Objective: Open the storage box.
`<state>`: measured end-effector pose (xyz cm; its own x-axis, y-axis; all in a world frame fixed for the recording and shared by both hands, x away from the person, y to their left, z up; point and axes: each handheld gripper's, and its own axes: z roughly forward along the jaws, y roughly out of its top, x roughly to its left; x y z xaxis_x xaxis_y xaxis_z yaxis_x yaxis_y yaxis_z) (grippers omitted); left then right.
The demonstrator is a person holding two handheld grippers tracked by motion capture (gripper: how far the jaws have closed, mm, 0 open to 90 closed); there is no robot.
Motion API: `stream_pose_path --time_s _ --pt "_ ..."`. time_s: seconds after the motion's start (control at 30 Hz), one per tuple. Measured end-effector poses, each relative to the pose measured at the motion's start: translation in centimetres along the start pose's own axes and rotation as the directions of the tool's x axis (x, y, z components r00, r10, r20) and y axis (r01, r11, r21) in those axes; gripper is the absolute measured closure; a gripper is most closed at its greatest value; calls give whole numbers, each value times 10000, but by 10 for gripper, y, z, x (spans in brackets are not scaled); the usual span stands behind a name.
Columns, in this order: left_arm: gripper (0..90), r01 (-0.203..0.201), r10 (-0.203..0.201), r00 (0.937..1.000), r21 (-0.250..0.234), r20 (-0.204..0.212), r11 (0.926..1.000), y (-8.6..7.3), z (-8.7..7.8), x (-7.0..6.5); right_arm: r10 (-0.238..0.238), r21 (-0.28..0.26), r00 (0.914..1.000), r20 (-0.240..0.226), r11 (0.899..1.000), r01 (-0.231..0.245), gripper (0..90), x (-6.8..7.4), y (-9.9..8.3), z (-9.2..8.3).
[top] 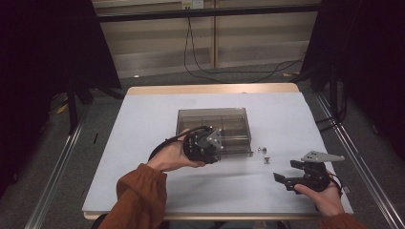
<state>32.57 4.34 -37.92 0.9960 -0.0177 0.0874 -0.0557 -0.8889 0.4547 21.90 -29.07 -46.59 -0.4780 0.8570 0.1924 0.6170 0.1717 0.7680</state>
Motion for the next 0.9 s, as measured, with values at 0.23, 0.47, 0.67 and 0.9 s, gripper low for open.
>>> stream_pose_path --time_s 0.23,0.47,0.67,0.9 --pt "768 296 -295 9995 -207 74 9993 -2 2 -6 2 10 10000 14 10000 -2 115 0 0 0" --pt "769 -34 34 10000 -111 75 9999 -3 1 -12 6 9 10000 16 10000 -6 115 0 0 0" --pt "770 45 -42 9998 -172 201 9998 -4 1 -15 8 23 10000 51 10000 -8 115 0 0 0" --pt "771 -63 66 9997 -110 246 9999 -3 1 -16 25 62 10000 41 10000 -25 115 1 0 1"
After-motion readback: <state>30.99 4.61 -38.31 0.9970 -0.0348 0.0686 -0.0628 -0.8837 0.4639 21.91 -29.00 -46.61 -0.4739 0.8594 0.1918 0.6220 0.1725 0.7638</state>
